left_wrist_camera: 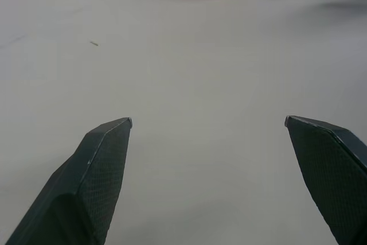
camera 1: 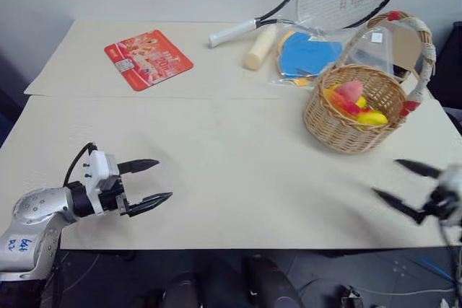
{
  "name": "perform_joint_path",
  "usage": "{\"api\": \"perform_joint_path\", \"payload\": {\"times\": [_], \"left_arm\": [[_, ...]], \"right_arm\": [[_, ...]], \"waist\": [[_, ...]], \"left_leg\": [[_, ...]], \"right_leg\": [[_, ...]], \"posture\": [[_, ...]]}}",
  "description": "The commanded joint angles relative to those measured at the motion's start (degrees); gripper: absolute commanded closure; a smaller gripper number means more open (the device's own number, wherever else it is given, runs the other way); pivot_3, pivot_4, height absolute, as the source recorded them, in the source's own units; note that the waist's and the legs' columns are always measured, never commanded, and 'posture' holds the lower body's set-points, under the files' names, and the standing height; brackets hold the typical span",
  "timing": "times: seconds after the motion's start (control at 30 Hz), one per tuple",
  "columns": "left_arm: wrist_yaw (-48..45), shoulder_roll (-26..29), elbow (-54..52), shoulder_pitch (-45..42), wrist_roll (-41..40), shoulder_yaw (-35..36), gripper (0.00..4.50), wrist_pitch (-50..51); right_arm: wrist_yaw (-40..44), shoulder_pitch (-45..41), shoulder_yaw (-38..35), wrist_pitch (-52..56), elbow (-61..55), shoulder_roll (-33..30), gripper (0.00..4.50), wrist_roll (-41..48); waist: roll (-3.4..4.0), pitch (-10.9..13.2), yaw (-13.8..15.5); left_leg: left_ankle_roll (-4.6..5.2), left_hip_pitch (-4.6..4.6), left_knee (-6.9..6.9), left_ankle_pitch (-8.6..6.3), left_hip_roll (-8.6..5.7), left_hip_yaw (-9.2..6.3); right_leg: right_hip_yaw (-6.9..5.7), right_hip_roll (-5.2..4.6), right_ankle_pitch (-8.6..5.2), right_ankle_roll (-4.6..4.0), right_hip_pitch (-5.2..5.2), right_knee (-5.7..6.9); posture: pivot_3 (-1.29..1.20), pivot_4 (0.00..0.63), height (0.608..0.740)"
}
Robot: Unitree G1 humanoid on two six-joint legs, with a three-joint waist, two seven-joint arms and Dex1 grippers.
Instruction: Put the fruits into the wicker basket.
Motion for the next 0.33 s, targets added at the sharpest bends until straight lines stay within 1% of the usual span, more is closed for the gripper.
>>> {"api": "perform_joint_path", "payload": {"times": [0.03,0.17,0.33], "left_arm": [[1.62,-0.5,0.21,1.6,4.12,0.5,0.0,-5.65],[4.8,-2.19,-1.07,3.75,6.26,0.6,0.0,-7.39],[9.25,-4.71,-1.2,4.65,8.47,1.86,0.0,-10.68]], "right_arm": [[-1.07,-5.38,6.08,-4.16,-1.23,3.34,0.16,-1.69],[-2.39,-14.62,14.78,-10.48,6.72,8.95,0.16,-7.6],[-6.4,-22.03,19.01,-14.4,15.15,14.17,0.16,-11.11]], "waist": [[0.18,0.11,0.1],[0.19,0.1,0.43],[0.17,0.08,0.79]], "left_leg": [[-0.01,0.16,0.0,-0.04,0.01,0.01],[0.04,0.36,-0.03,-0.1,-0.02,0.03],[0.05,0.36,-0.01,-0.14,0.01,-0.03]], "right_leg": [[0.0,-0.01,-0.01,-0.01,0.15,-0.02],[-0.01,-0.01,-0.03,-0.04,0.35,-0.12],[-0.13,-0.03,-0.07,-0.12,0.42,-0.16]], "posture": [[0.0,0.15,0.74],[0.0,0.15,0.74],[0.0,0.15,0.74]]}}
